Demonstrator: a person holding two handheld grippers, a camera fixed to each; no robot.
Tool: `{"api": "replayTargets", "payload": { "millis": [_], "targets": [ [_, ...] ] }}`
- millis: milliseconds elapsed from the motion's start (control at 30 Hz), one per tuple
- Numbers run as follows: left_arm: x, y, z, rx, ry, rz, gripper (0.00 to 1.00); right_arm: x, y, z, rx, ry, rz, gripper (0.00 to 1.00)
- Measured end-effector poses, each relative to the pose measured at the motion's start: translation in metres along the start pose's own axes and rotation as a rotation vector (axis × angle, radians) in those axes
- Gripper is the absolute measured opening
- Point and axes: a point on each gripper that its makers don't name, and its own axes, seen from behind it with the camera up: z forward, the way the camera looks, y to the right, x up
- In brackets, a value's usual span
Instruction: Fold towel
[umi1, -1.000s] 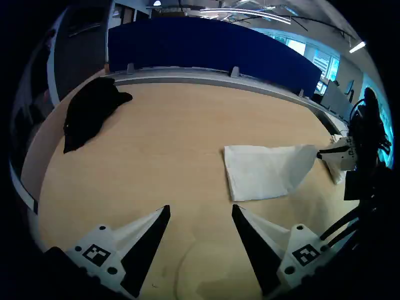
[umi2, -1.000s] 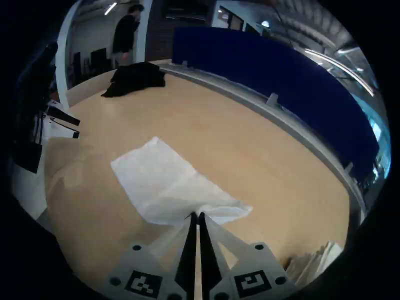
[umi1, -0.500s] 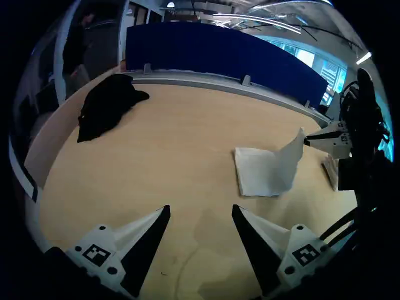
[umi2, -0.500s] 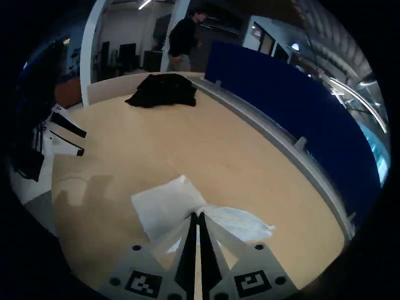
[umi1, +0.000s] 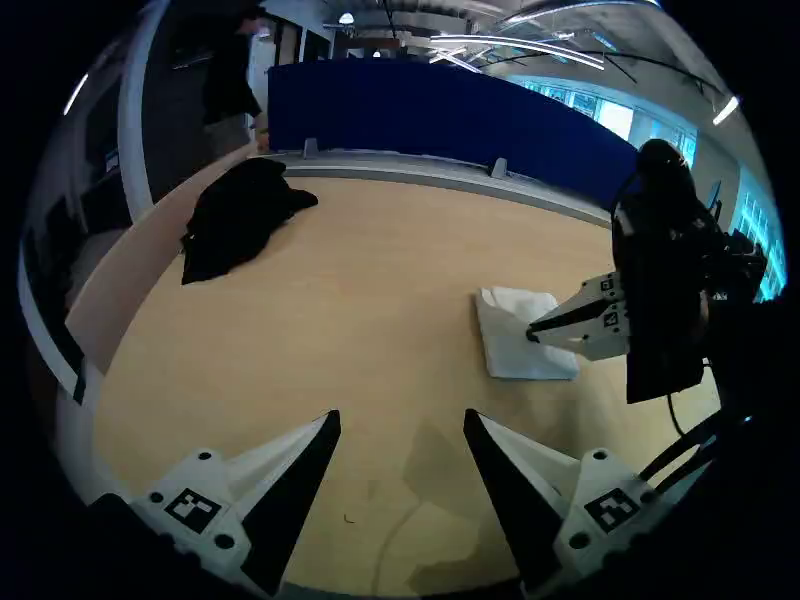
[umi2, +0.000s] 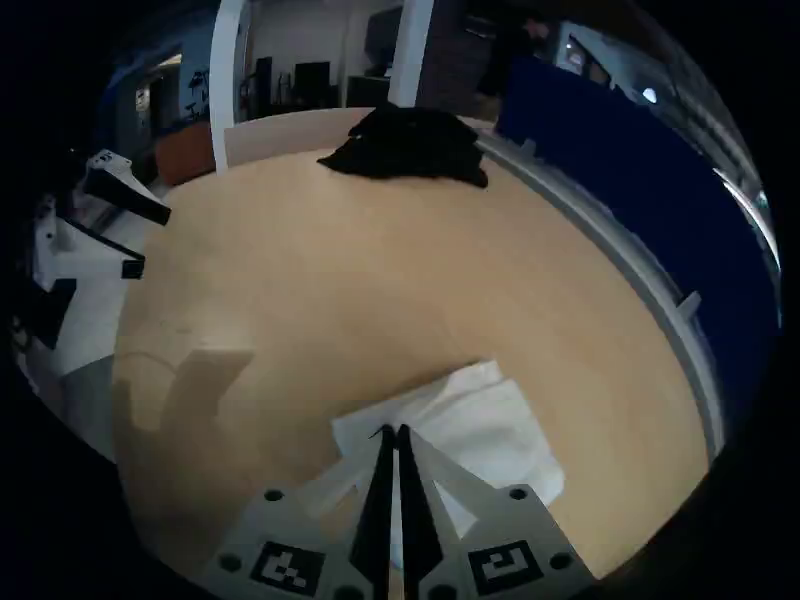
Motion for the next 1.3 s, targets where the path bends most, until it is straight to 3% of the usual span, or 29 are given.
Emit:
{"api": "replayTargets", "payload": {
  "millis": [133,300,500,567,800,1300],
  "targets": [
    [-0.005,-0.005,-0.002,0.009,-0.002,-0.013,0.91,-0.014,-0.011,0.018,0.025,-0.040,0.014,0.03],
    [-0.007,-0.010,-0.002,0.014,-0.001,-0.023,0.91,-0.013,-0.012,0.016,0.027,-0.033,0.023,0.10],
    [-0.008,-0.011,-0.001,0.010,-0.001,-0.023,0.91,-0.009,-0.009,0.005,0.016,-0.014,0.035,0.52],
    [-0.007,-0.010,-0.001,0.009,-0.001,-0.022,0.91,-0.010,-0.009,0.002,0.013,-0.010,0.041,0.59],
    [-0.005,-0.011,-0.003,0.007,0.002,-0.020,0.91,-0.028,-0.007,-0.010,-0.021,-0.028,0.072,0.61],
    [-0.008,-0.017,0.001,0.015,-0.003,-0.029,0.91,-0.096,0.007,-0.044,-0.107,-0.117,0.156,0.61]
  ]
}}
